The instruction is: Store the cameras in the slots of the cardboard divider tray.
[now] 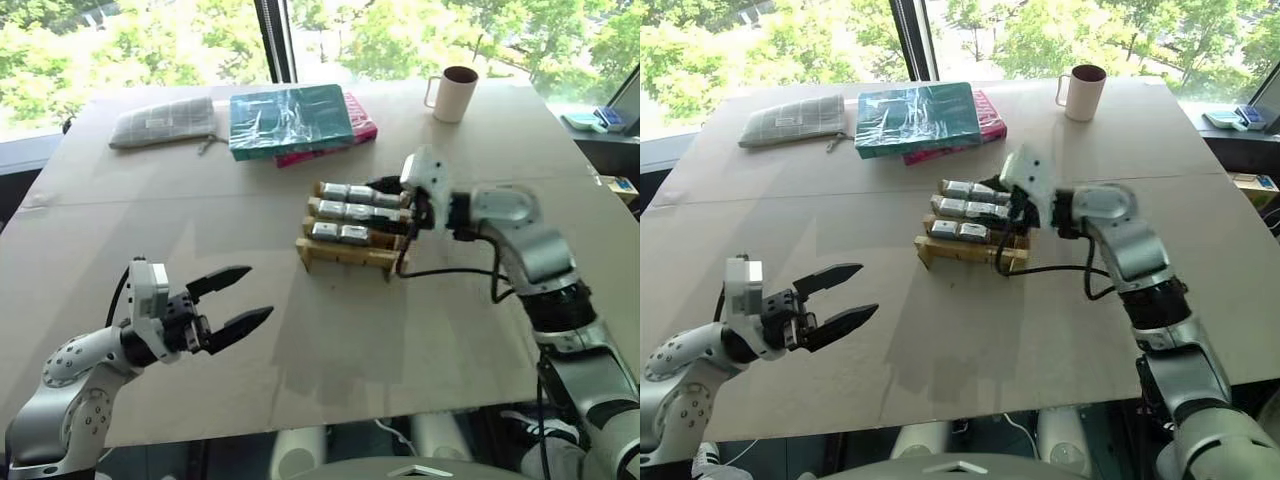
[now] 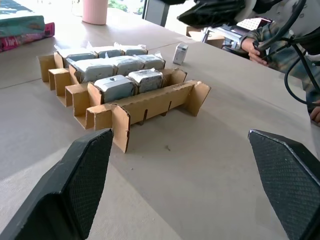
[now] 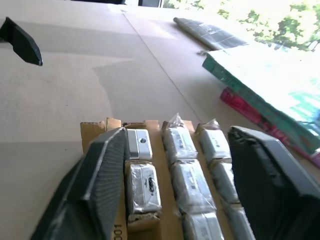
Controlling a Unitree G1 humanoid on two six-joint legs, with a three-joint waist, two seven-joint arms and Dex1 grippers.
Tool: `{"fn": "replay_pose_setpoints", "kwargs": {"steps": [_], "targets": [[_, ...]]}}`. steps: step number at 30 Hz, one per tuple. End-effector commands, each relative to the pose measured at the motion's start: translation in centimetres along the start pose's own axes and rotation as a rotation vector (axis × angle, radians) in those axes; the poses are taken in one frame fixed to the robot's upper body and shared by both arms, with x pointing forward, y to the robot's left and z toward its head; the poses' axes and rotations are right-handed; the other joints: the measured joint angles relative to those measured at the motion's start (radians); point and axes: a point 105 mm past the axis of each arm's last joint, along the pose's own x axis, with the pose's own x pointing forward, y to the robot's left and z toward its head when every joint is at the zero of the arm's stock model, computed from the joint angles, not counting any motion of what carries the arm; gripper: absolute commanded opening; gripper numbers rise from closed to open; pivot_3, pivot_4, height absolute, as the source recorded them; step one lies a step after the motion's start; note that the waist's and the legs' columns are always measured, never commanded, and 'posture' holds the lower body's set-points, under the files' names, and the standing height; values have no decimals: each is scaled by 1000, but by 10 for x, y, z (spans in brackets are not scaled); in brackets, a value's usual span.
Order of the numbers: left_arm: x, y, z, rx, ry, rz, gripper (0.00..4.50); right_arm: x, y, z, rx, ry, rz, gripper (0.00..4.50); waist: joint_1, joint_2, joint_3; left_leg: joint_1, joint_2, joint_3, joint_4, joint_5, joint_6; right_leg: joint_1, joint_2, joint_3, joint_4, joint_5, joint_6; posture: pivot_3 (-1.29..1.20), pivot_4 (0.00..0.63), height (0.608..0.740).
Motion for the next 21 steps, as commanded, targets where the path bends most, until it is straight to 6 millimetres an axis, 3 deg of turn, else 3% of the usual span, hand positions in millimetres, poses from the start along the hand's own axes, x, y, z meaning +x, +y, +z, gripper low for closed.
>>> {"fn": "replay_pose_setpoints", "kwargs": {"steps": [1,4,9,15,21], "targets": [[7,-6,8,36,-27,-36,4500,-33,-10,3,-35,40,-126,4437,-1,0,0,0,0,0,0,0,0,0,0,0,0,0,0,0,150,740],[13,-6,11,34,-33,-66,4500,-67,-28,-29,-65,216,-175,4437,-4,0,0,0,-1,1,0,0,0,0,0,1,0,0,0,0,150,740],[20,-9,17,57,-36,-130,4500,-99,-66,-83,-120,454,-201,4437,-13,0,0,1,-1,1,1,0,0,0,1,2,0,0,0,0,150,740],[26,-15,26,82,-41,-160,4500,-99,-99,-110,-162,548,-206,4437,-28,1,1,2,-1,5,-1,3,4,-2,3,7,2,0,0,0,150,740],[28,-24,31,88,-54,-144,4500,-99,-106,-126,-152,605,-189,4437,-29,1,1,1,-1,9,-1,3,4,-3,3,9,1,2,4,0,150,740]]}}
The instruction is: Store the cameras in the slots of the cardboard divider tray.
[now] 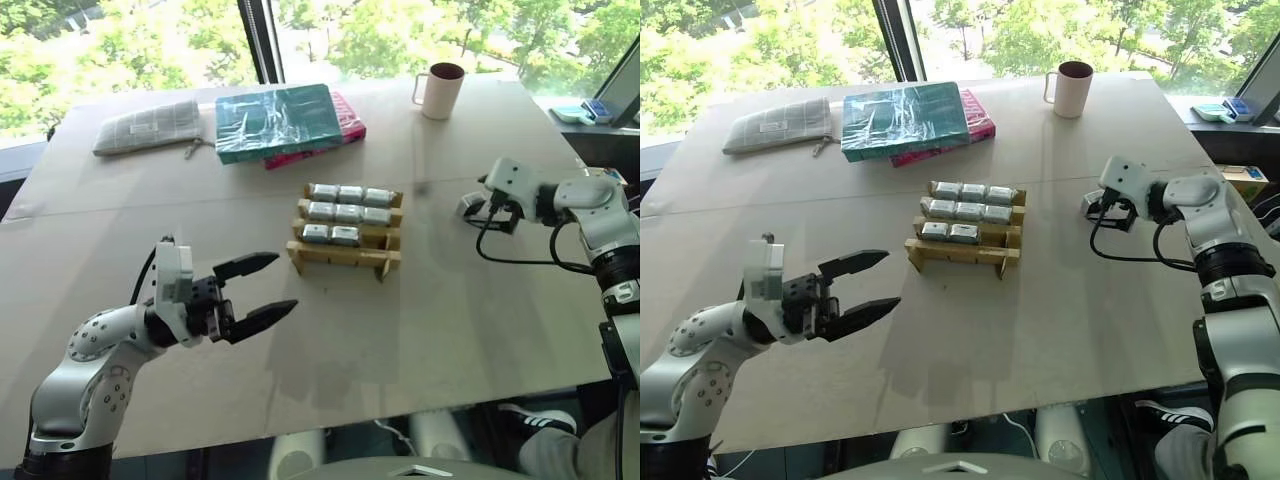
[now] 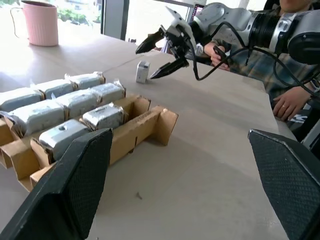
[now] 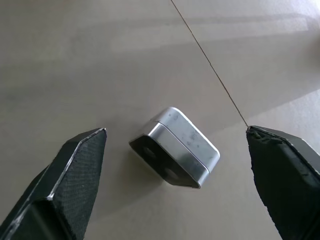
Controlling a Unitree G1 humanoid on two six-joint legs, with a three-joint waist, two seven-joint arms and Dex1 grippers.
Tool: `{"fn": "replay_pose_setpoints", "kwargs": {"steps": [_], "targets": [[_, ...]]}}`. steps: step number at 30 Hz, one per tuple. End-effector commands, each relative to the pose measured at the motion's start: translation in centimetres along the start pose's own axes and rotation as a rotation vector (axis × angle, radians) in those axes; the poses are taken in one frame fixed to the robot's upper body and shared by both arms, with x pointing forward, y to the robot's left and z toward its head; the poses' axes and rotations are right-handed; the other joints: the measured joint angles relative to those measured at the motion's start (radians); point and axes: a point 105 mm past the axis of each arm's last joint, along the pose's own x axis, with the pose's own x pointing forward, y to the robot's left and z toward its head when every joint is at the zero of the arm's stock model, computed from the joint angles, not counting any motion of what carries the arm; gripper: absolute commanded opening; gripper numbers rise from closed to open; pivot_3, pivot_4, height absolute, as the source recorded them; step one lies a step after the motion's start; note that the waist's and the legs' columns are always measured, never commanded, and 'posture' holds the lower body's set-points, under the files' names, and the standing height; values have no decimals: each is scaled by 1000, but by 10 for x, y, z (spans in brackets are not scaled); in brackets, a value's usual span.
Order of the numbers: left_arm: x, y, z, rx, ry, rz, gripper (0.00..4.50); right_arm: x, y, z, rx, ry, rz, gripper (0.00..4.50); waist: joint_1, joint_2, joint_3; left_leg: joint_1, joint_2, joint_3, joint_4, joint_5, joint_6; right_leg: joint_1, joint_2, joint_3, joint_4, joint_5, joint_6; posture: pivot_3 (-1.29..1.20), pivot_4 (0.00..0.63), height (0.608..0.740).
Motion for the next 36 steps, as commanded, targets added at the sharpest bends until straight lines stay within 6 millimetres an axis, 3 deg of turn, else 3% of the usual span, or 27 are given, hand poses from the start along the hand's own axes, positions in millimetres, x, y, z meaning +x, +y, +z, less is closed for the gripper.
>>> {"fn": "replay_pose_setpoints", "kwargs": {"steps": [1,4,6,13,19,21,25,29,36], "targets": [[0,-7,9,30,-18,5,4500,-4,-7,-3,-24,18,-11,4437,1,0,0,0,0,1,0,0,0,0,0,0,0,0,0,0,150,740],[-3,-9,7,25,-18,21,4500,-3,-8,-5,-19,25,-12,4437,-1,0,0,0,0,3,0,0,0,0,0,0,0,0,0,0,150,740],[-4,-10,5,21,-17,27,4500,-2,-8,-4,-16,19,-8,3920,-2,0,0,1,0,3,0,0,0,0,0,0,1,0,0,0,150,740],[-9,-6,1,16,-16,41,4500,1,-6,4,-34,-22,0,949,-4,1,0,2,0,4,0,0,0,0,0,1,2,0,0,0,150,740],[-10,-2,-1,12,-14,32,4500,-2,-4,5,-14,-40,36,949,-4,1,0,2,0,4,0,0,0,0,0,1,2,0,0,0,150,740],[-10,-2,-1,10,-13,28,4500,-3,-3,6,-2,-46,50,1460,-4,1,0,2,0,4,0,0,0,0,0,1,2,0,0,0,150,740],[-9,0,-4,5,-8,18,4500,-6,-5,7,-60,-48,28,3212,-4,1,0,2,0,4,0,0,0,0,0,1,2,0,0,0,150,740],[-8,0,-5,3,-4,10,4500,-4,-11,14,-67,-72,-15,3212,-4,1,0,2,0,5,0,0,0,0,0,1,2,0,0,0,150,740],[-9,0,-5,7,0,14,4500,10,0,16,-60,-81,16,3212,-5,1,0,2,0,5,0,0,0,0,0,1,3,0,0,0,150,740]]}}
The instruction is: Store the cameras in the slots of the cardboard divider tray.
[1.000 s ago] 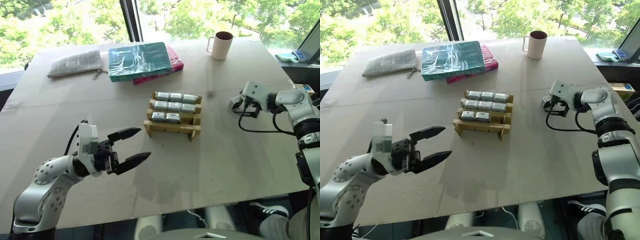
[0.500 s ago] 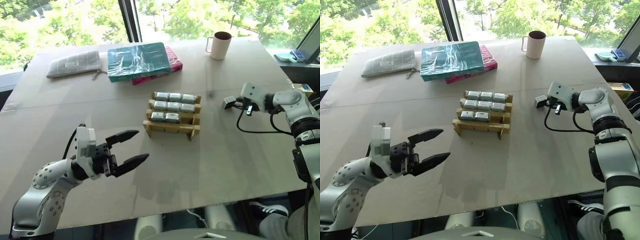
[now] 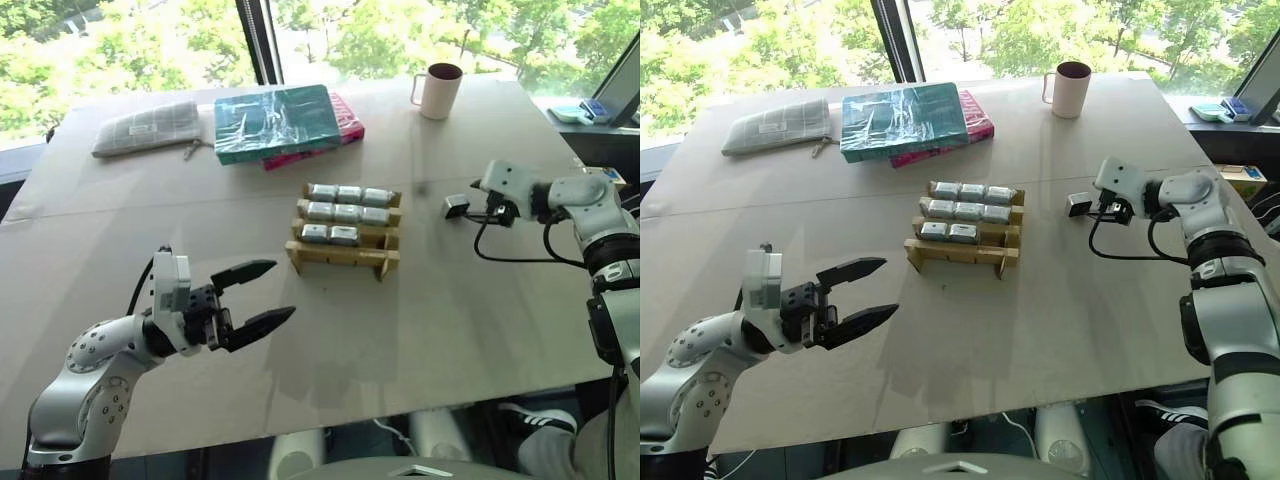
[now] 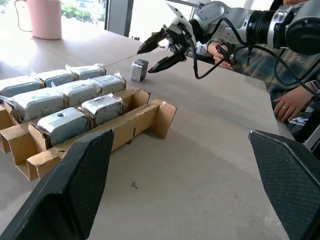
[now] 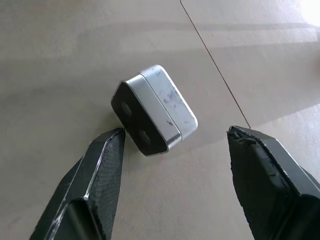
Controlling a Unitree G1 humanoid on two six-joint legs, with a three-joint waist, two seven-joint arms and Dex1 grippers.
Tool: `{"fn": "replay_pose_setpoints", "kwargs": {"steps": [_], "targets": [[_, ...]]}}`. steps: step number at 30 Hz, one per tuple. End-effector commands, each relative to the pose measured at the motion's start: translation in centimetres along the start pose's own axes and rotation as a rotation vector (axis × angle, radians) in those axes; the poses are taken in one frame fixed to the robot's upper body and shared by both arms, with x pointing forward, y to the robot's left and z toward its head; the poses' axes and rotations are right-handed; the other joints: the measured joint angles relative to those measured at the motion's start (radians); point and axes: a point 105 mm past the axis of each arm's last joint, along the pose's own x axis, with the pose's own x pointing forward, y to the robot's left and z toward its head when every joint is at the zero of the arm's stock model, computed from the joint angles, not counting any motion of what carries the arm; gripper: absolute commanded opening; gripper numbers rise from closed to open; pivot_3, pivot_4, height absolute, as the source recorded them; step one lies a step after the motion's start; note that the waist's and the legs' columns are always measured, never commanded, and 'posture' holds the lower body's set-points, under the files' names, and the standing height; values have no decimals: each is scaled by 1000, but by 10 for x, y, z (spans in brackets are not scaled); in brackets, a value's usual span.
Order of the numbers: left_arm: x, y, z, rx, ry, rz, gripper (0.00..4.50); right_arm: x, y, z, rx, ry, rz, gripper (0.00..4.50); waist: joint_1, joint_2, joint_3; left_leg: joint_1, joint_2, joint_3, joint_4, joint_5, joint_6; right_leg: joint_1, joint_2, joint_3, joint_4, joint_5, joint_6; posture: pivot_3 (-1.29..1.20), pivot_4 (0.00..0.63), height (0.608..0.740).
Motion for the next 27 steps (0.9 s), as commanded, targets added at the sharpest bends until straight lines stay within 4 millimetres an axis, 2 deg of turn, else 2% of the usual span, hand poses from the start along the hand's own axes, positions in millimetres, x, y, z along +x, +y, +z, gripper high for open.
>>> {"fn": "replay_pose_setpoints", "kwargs": {"steps": [1,9,10,12,15,18,22,25,27], "targets": [[-1,-2,5,39,-4,-7,4500,1,-6,10,-25,-26,-27,3212,0,0,0,0,0,0,0,0,0,0,0,0,0,0,0,0,150,740],[-7,-5,5,40,2,8,4500,7,-5,14,-5,-41,-22,3212,1,0,0,0,0,0,0,0,0,0,0,0,0,0,0,0,150,740],[-7,-5,5,41,3,8,4500,7,-5,15,-5,-44,-19,2705,1,0,0,0,0,0,0,0,0,0,0,0,0,0,0,0,150,740],[-7,-5,5,41,2,9,4500,6,-5,16,-11,-55,-16,2068,0,0,0,0,0,0,0,0,0,0,0,0,0,0,0,0,150,740],[-6,-5,4,38,1,5,4500,3,-5,22,-12,-92,-2,756,0,0,0,0,0,0,0,0,0,0,0,0,0,0,0,0,150,740],[-4,-4,3,33,-1,-2,4500,-2,-4,27,-10,-136,9,686,0,0,0,0,0,0,0,0,0,0,0,0,1,0,0,0,150,740],[0,-2,2,28,-5,-18,4500,-11,-3,38,78,-216,12,686,5,0,0,0,0,0,0,0,0,0,0,0,1,0,0,0,150,740],[2,0,1,24,-6,-29,4500,-20,7,57,149,-282,43,686,8,0,0,0,0,0,1,0,0,0,0,0,1,0,0,0,150,740],[2,2,1,21,-5,-35,4500,-27,21,77,206,-335,91,686,10,0,0,0,0,-1,0,0,0,0,0,0,1,0,0,0,150,740]]}}
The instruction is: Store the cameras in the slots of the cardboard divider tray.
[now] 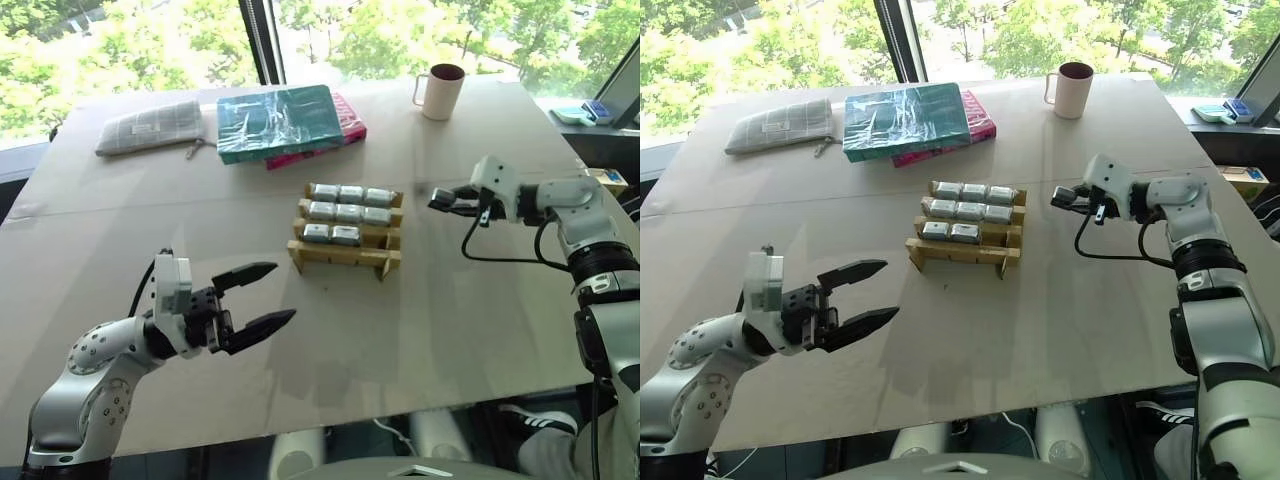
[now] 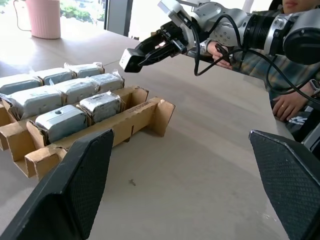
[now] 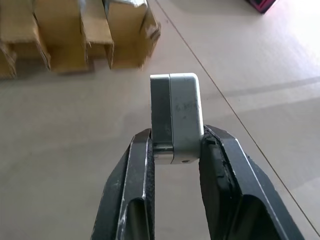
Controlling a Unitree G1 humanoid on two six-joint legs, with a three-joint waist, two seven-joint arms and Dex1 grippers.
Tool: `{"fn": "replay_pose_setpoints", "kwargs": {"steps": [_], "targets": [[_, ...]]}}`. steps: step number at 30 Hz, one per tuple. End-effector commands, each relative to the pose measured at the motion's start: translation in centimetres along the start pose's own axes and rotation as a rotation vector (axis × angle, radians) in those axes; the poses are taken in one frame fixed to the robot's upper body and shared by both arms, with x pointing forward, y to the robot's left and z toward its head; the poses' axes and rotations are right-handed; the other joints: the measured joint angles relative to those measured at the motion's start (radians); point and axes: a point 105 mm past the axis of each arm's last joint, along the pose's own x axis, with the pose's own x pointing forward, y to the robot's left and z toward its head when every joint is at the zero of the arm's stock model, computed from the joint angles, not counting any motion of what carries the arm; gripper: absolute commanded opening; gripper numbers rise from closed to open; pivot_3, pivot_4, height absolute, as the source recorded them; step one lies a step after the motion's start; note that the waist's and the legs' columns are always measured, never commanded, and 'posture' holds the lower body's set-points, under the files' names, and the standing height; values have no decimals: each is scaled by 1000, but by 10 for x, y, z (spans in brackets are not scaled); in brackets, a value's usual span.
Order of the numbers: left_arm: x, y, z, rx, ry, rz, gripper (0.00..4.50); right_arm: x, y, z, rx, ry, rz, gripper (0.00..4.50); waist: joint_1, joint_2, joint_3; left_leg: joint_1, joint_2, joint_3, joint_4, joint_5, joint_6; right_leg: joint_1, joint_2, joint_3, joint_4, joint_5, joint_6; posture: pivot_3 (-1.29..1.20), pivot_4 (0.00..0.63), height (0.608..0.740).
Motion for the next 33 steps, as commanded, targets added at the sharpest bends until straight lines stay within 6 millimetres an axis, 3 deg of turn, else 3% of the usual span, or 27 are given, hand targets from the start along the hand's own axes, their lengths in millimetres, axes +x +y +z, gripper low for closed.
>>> {"fn": "replay_pose_setpoints", "kwargs": {"steps": [1,5,8,16,24,33], "targets": [[1,2,4,21,-5,-23,4500,-10,20,55,61,-141,48,686,1,0,0,0,0,-1,0,0,0,0,0,0,0,0,0,0,150,740],[0,5,3,16,1,-33,4500,3,53,88,127,-194,76,686,-8,0,0,0,1,-3,0,0,0,-2,0,1,1,0,0,0,150,740],[1,6,3,14,7,-44,4500,16,72,98,155,-207,91,686,-5,0,0,0,1,-4,0,0,0,-2,0,0,1,0,-1,0,150,740],[1,8,5,21,11,-50,4500,39,85,72,139,-123,92,686,17,-1,-1,-2,0,-4,1,0,0,-2,-1,0,0,-2,-4,0,150,740],[0,3,6,25,8,-35,4500,42,90,48,69,-20,151,686,18,-1,-1,-2,0,-3,0,0,0,-2,0,0,0,-2,-4,0,150,740],[1,1,9,31,5,-21,4500,47,90,42,-80,44,242,686,21,-1,-1,-2,0,-3,1,0,0,-2,0,0,0,-2,-4,0,150,740]]}}
